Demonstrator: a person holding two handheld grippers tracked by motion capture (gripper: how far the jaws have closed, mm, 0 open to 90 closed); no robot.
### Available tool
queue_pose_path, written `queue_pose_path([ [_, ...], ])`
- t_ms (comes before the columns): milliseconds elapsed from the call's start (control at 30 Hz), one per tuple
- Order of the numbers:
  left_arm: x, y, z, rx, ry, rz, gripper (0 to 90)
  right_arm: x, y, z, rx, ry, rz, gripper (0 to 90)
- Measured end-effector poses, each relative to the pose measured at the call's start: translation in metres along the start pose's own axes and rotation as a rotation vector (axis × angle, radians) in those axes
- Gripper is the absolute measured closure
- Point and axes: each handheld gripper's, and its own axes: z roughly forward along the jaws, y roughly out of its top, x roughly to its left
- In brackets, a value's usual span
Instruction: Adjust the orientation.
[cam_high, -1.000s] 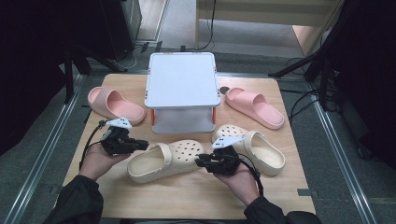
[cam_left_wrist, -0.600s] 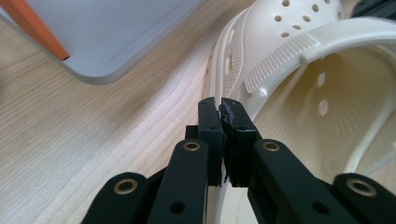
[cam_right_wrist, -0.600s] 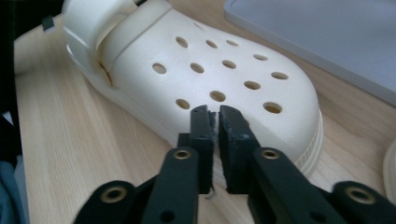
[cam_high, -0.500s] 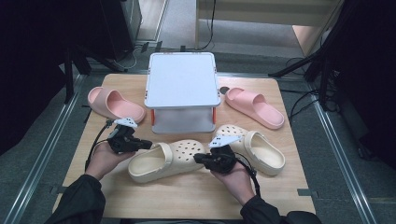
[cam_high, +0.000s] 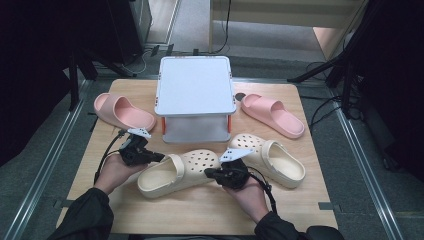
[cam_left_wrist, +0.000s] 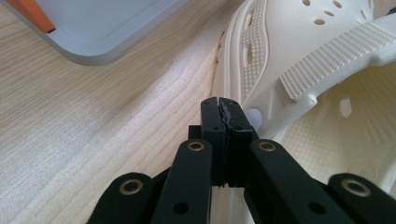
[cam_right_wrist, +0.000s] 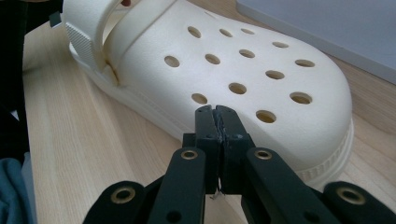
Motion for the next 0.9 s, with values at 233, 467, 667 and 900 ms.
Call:
queue_pose_path([
  [233,-0.012,-0.007,0.002,0.014,-0.035,0.003,89.3,-0.006,0.002,0.001,-0.009,-0.03,0.004,90.0],
  [467,-0.03,-0.007,0.005,-0.015,-0.05,0.018,89.1,-0.011,0.006,0.004,-0.019,-0.038,0.016,90.0],
  [667,-0.04,-0.012,0.002,-0.069,-0.06,-0.024,87.9,-0.016,0.012,0.009,-0.02,-0.062,0.017,90.0],
  [900,-0.047,-0.017,0.001,-0.116,-0.023,-0.076,87.3,-0.021,0.022,0.016,-0.013,-0.068,0.004,89.6],
])
